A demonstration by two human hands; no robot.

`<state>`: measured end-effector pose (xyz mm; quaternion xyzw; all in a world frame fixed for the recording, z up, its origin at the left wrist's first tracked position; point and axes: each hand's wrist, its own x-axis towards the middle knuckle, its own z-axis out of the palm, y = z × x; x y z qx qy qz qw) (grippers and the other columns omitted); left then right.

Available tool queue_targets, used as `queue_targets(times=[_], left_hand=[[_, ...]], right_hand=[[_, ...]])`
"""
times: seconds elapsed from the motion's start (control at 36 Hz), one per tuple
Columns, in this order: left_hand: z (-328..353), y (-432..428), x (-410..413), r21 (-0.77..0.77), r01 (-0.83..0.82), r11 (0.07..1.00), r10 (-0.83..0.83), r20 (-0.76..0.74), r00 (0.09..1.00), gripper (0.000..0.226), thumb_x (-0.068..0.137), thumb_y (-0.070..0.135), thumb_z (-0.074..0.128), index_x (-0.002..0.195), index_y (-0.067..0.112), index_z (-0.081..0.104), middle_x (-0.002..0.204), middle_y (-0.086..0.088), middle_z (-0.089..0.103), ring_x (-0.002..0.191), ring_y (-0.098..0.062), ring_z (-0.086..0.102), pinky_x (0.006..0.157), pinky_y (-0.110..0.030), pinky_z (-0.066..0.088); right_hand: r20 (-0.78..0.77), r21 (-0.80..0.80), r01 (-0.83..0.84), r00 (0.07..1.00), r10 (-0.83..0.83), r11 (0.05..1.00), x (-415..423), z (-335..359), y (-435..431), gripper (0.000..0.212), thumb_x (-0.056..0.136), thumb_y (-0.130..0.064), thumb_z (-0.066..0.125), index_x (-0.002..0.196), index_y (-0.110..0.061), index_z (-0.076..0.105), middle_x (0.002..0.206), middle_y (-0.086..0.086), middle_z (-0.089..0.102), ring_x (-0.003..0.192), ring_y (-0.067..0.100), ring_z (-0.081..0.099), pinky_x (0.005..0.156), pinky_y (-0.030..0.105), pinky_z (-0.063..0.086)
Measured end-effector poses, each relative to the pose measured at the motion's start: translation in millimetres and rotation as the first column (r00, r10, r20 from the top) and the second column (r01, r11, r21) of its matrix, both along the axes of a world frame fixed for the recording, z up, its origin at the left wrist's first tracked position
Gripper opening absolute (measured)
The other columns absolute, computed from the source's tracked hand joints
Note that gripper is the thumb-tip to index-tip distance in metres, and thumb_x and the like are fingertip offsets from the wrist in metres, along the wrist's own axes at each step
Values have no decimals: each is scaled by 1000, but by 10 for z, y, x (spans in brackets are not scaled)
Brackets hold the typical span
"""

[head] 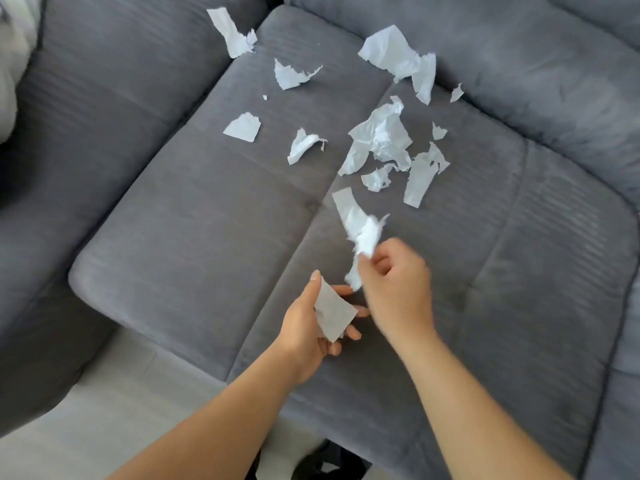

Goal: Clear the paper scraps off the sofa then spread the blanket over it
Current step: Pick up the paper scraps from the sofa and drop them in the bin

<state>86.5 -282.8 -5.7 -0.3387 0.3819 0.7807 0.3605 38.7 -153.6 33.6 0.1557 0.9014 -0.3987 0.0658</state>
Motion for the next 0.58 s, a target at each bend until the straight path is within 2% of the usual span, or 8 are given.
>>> queue_targets(times=[0.08,0.14,0.17,0.22,0.31,0.39,0.47,0.58], left_hand=[[1,-45,10,57,-28,998,27,3,1000,71,87,76,45,102,14,75,89,-11,76,75,-26,71,63,-34,54],[6,-54,33,11,7,1000,-7,-9,1000,58,96,61,53,106,8,74,98,-19,77,89,-31,73,80,-38,57],[12,-58,44,-28,22,999,-22,-21,1000,44,97,48,60,103,6,73,93,-16,77,84,-28,73,75,-35,58],[11,-69,60,-87,18,996,-20,-25,999,23,94,30,67,92,8,72,78,-9,71,68,-21,68,60,-28,52],[12,-95,54,-116,53,992,-60,-58,997,18,93,26,61,84,16,71,73,-11,64,57,-22,59,47,-26,38],[12,-102,54,-128,123,984,-137,-110,984,16,98,19,56,102,9,68,82,-14,73,56,-24,62,41,-24,29],[-6,-139,90,-125,174,977,-188,-115,975,19,98,10,51,110,14,65,87,-17,75,53,-24,59,41,-22,29],[-11,-293,118,-113,206,972,-216,-86,973,12,78,19,56,78,18,67,73,-15,63,47,-22,48,44,-20,25]], right_hand=[[268,66,-532,825,498,844,435,91,-165,16,80,-41,52,72,-28,46,68,-8,57,63,14,53,51,33,40],[345,105,-706,686,640,700,586,97,-191,14,81,-38,51,72,-30,44,78,-9,59,75,18,57,55,34,38],[357,106,-719,672,648,687,595,107,-181,13,81,-38,50,72,-29,46,80,-10,59,75,17,56,56,34,38],[389,38,-697,670,632,716,506,157,-135,14,76,-42,50,71,-30,48,73,-11,59,68,12,54,53,31,39],[377,-131,-578,722,580,805,234,228,-41,16,75,-49,57,73,-33,60,64,-17,65,60,5,59,53,27,45],[237,-67,-391,888,395,918,-95,193,72,20,77,-53,61,83,-35,65,67,-16,65,62,3,61,58,27,49],[130,-14,-165,978,166,986,-442,46,192,29,85,-46,64,113,-38,57,70,-8,64,71,8,66,69,29,50],[86,51,111,990,-115,993,-958,-145,430,47,87,-33,58,129,-33,39,86,0,65,92,27,63,72,37,51]])
